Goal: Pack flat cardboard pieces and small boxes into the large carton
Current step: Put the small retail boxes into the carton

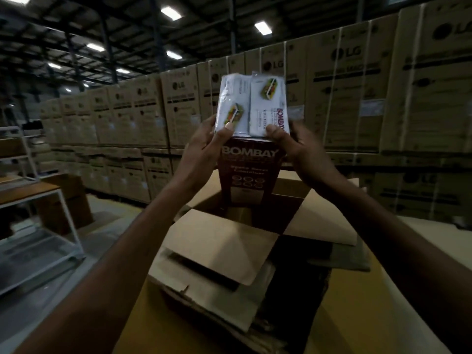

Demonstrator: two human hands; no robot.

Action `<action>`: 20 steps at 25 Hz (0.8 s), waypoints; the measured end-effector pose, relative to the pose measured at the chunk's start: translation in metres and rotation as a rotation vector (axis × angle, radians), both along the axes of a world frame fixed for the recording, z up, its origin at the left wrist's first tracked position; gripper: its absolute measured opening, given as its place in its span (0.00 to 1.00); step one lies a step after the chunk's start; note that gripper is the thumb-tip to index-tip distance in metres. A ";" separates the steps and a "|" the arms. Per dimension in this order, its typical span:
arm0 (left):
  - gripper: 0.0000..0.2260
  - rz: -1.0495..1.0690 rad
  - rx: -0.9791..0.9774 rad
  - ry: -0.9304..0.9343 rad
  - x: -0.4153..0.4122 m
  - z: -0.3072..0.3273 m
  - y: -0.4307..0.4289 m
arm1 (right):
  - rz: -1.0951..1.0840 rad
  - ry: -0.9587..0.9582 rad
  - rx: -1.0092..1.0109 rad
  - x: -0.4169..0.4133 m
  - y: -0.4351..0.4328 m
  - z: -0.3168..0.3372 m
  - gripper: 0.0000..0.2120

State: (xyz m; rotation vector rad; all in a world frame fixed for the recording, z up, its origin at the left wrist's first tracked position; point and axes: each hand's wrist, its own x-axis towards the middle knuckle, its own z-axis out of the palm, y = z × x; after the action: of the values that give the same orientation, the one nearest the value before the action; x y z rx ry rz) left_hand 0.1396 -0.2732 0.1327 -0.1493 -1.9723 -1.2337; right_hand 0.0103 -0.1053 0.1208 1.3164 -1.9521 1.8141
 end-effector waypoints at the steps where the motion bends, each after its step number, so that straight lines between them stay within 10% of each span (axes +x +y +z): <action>1: 0.19 0.010 0.007 -0.044 -0.014 -0.003 -0.013 | -0.032 -0.040 0.026 -0.010 -0.007 -0.004 0.25; 13: 0.11 -0.295 -0.381 -0.826 -0.156 -0.071 -0.136 | -0.367 -0.497 0.714 -0.073 -0.069 -0.073 0.16; 20: 0.13 -0.350 -0.745 -0.816 -0.208 -0.109 -0.152 | -0.595 -0.056 1.133 -0.093 -0.095 -0.081 0.16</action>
State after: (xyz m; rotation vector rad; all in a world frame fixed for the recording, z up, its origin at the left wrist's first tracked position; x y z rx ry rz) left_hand -0.0682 -0.4250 0.0236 -0.4251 -3.1735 -0.7271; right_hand -0.0824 -0.2000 0.0397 0.6370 -3.0766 0.4114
